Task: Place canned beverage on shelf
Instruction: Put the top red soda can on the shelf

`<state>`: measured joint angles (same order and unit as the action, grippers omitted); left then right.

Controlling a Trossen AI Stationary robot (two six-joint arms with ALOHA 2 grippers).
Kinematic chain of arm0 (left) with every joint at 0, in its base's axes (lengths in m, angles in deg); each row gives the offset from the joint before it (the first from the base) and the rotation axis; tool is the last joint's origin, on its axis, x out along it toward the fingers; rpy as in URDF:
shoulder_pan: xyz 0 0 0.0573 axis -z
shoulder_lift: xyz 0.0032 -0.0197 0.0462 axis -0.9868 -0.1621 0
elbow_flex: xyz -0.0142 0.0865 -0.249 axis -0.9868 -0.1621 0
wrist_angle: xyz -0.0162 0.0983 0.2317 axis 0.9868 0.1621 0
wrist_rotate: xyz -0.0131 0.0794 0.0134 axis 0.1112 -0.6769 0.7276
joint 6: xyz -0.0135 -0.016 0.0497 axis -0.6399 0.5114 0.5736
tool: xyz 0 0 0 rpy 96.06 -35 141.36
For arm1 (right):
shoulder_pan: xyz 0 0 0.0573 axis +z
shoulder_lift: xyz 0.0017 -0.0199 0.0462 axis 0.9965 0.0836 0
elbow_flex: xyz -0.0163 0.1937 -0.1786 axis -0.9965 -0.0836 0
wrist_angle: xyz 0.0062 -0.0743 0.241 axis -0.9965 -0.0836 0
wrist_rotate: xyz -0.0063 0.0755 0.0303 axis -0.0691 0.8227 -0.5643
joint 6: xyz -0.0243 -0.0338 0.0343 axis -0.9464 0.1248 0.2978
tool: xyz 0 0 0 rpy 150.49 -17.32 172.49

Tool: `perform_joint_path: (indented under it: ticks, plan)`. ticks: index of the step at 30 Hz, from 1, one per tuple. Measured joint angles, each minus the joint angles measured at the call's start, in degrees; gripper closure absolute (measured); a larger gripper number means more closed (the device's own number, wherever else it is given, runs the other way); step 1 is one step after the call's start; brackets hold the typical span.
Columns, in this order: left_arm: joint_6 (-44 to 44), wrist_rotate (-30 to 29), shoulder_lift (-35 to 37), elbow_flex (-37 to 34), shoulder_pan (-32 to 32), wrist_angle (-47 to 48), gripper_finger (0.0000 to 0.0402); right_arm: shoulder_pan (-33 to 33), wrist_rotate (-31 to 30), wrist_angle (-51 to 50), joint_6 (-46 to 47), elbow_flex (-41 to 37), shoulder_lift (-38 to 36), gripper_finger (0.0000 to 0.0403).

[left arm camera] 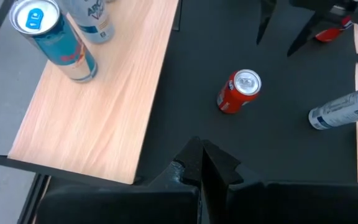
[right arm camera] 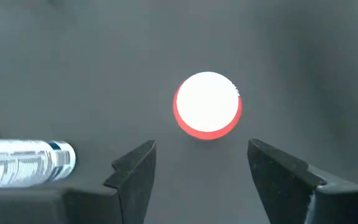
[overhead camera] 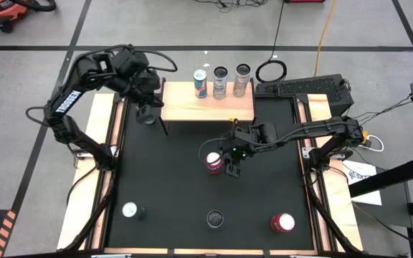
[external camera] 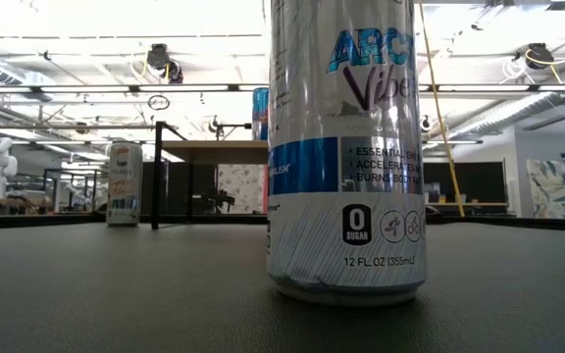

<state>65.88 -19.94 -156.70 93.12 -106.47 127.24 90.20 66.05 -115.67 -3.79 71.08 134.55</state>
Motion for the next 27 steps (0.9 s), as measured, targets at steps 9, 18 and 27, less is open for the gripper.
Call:
perform_joint_path:
  ticks: [9,18,27]
  plan:
    - [0.0,0.0,1.6,0.0,0.0,0.0,0.0398,0.0,0.0,2.6,-2.7,0.0,0.0,0.0139]
    - [1.9,-0.1,1.6,0.0,0.0,0.0,0.0398,0.0,-0.1,3.4,-4.5,0.0,2.0,0.0054]
    - [3.5,-0.1,1.6,0.0,0.0,0.0,0.0398,0.0,-0.3,5.3,-7.1,0.0,7.4,0.0038]
